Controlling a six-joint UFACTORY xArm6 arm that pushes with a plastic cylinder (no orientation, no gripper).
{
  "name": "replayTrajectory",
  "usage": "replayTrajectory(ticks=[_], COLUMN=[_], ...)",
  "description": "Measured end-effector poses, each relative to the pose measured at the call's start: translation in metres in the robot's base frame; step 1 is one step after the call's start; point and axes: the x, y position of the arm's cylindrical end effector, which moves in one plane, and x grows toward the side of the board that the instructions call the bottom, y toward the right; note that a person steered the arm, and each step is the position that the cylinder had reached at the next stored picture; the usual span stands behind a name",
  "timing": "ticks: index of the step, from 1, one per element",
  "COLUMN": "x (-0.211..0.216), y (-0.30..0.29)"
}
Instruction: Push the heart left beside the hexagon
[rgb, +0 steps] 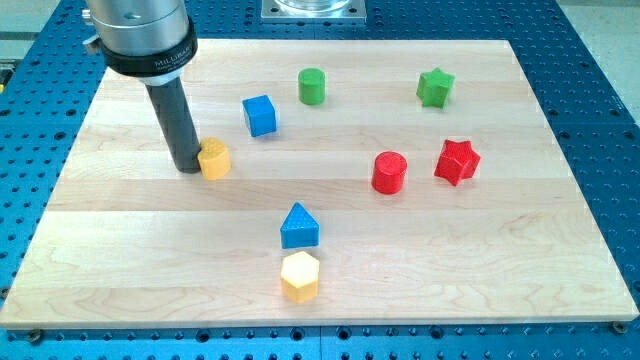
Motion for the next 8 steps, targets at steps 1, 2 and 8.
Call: replayTrajectory(ticks=[1,2,8], x=[-0.004,-0.009,0.091], y=[-0.003,-0.001,0.099])
